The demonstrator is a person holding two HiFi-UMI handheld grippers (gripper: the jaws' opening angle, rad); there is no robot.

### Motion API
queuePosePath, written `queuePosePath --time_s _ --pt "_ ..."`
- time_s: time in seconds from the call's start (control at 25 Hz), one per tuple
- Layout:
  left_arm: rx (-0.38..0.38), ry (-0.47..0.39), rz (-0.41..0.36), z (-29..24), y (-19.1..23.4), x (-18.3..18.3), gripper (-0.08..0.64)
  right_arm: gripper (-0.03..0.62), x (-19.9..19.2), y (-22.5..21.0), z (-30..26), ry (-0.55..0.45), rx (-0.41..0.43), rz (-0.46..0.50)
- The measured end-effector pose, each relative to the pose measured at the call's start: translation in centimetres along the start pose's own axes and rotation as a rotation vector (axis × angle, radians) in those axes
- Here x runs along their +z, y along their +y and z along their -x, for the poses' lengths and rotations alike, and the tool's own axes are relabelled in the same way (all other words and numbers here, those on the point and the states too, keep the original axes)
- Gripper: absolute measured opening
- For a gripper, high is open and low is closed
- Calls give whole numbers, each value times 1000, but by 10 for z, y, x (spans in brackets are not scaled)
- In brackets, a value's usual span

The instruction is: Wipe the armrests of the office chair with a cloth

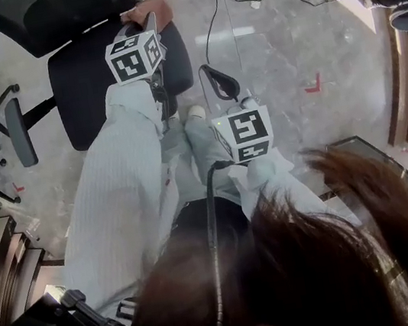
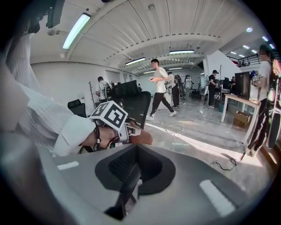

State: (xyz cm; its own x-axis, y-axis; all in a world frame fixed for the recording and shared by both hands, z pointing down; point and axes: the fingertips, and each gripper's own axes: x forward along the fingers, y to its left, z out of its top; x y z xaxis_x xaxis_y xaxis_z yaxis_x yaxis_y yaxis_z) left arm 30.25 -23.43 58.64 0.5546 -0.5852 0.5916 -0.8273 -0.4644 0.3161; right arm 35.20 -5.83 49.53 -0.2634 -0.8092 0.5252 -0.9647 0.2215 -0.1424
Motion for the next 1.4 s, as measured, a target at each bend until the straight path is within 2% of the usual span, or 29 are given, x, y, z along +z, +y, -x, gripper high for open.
queuePosePath --time_s 0.16,0.52,0.76,1.08,1.24,1.4 --pt "-4 79 -7 2 0 -29 38 0 2 -9 -1 -6 -11 -11" --pt "-85 159 11 18 -21 -68 38 0 5 -1 -17 -13 35 10" --pt "-131 176 45 98 -45 -99 38 0 11 44 19 -42 57 32" --pt "-169 194 19 142 -70 -132 38 0 7 52 35 -46 47 35" --pt "-198 217 7 151 -81 -139 38 0 3 49 40 -45 33 25" --pt "-225 233 -46 144 -89 -137 38 0 -2 43 39 -31 10 1"
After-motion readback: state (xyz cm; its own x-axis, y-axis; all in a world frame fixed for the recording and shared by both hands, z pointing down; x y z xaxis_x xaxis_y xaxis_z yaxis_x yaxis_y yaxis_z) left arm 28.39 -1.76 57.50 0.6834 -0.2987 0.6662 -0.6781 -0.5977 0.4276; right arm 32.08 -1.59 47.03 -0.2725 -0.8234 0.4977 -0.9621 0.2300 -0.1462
